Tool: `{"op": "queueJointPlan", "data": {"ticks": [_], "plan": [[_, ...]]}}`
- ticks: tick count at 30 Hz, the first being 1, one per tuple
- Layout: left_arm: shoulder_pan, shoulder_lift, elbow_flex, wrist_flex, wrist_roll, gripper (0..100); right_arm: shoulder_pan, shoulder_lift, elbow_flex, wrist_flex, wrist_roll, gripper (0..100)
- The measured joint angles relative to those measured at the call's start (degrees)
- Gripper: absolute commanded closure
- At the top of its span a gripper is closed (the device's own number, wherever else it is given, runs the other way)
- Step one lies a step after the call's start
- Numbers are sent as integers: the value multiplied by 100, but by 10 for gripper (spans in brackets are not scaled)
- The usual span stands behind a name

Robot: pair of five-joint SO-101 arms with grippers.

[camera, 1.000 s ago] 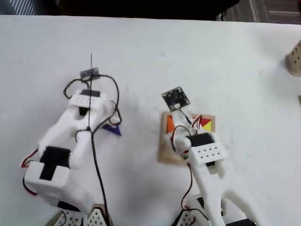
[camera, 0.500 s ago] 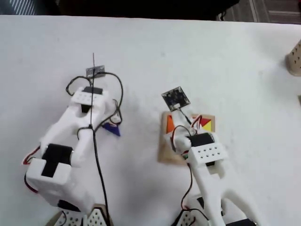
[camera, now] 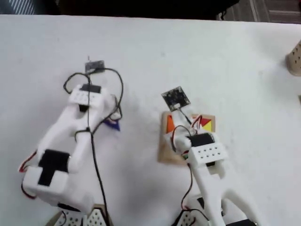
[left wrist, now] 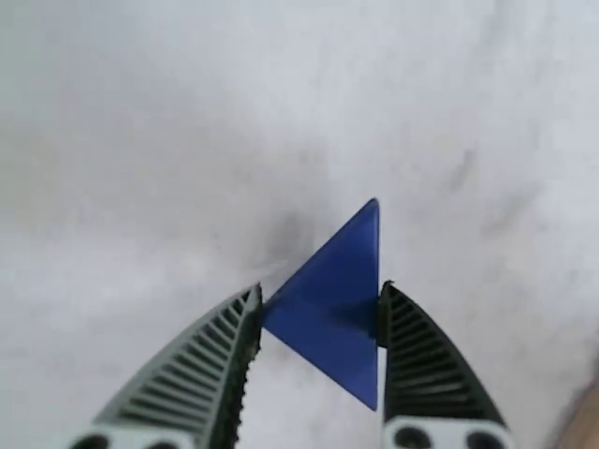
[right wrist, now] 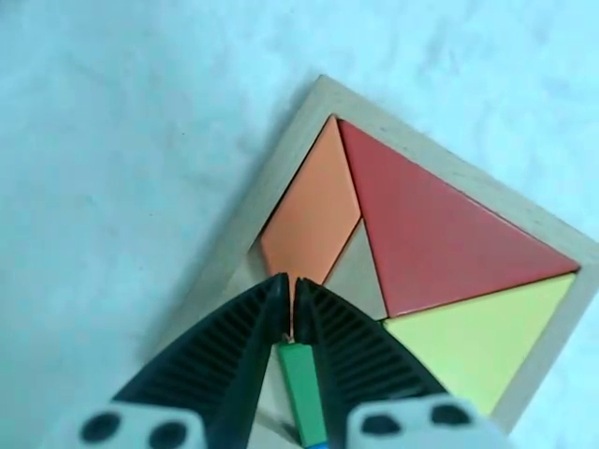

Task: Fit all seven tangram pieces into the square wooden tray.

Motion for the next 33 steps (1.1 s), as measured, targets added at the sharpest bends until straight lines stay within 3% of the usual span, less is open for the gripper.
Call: {"op": "queueJointPlan", "data": {"ticks": [10, 15, 21, 27, 33], "plan": [[413, -905, 70, 79, 0, 954, 448, 0, 0, -79, 18, 978], [1134, -1037, 70, 79, 0, 954, 1204, 0, -18, 18, 18, 978], [2101, -1046, 88, 62, 0, 954, 1538, 0, -18, 35, 18, 978], [3305, -1046, 369, -642, 0, 954, 1618, 0, -18, 35, 18, 978], [3754, -1046, 1345, -2418, 0, 952, 1644, 0, -18, 35, 26, 978]]}}
